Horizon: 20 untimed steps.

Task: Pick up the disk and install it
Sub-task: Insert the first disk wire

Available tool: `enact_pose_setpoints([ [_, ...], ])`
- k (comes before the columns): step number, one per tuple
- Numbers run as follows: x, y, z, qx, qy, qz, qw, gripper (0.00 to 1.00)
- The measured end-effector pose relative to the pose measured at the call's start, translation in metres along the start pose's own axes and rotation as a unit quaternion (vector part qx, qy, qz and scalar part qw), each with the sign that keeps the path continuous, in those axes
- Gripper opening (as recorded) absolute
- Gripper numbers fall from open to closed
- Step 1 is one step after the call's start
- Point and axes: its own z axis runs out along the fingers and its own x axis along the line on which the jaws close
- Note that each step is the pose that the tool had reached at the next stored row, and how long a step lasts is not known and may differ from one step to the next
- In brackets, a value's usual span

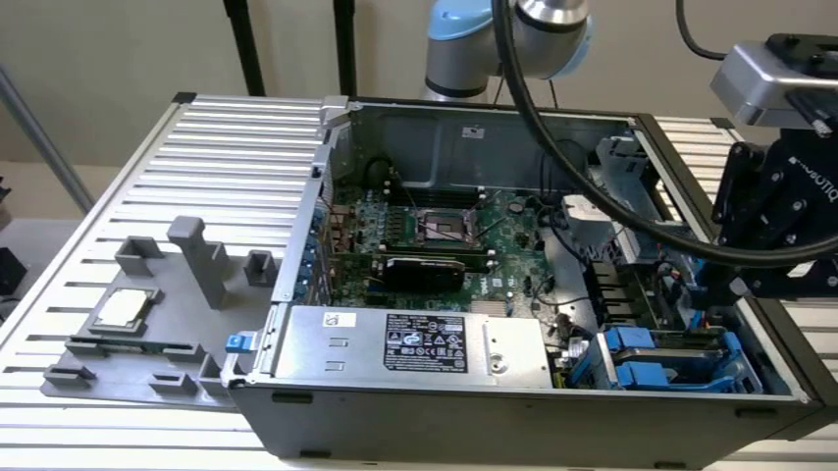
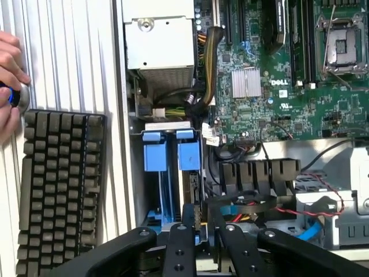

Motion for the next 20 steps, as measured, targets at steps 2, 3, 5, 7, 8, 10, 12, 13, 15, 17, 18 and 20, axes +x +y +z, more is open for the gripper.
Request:
enact_pose_setpoints([
  [2,0.0004,0.0041,0.0003,0.0,0.0,0.0,1.0,0.0],
  [3,0.0004,0.0041,0.0004,0.0,0.0001,0.0,1.0,0.0],
  [5,0.0004,0.0041,0.0003,0.0,0.0001,0.0,1.0,0.0],
  [7,0.0004,0.0041,0.0003,0.0,0.0001,0.0,1.0,0.0],
  [8,0.0004,0.0041,0.0003,0.0,0.0001,0.0,1.0,0.0],
  [10,0.0003,0.0041,0.0004,0.0,0.0001,0.0,1.0,0.0],
  [12,-0.0007,0.0038,0.0004,0.0,0.0002,0.0,1.0,0.0],
  [13,-0.0012,0.0034,0.0005,0.0,0.0001,0.0,1.0,0.0],
  [15,-0.0016,0.0024,0.0009,0.0,0.0001,0.0,1.0,0.0],
  [17,-0.0017,0.0022,0.0023,0.0,0.0001,0.0,1.0,0.0],
  [18,-0.0017,0.0021,0.0033,0.0,0.0002,0.0,1.0,0.0],
  [20,-0.0018,0.002,0.0051,0.0,0.0001,0.0,1.0,1.0],
])
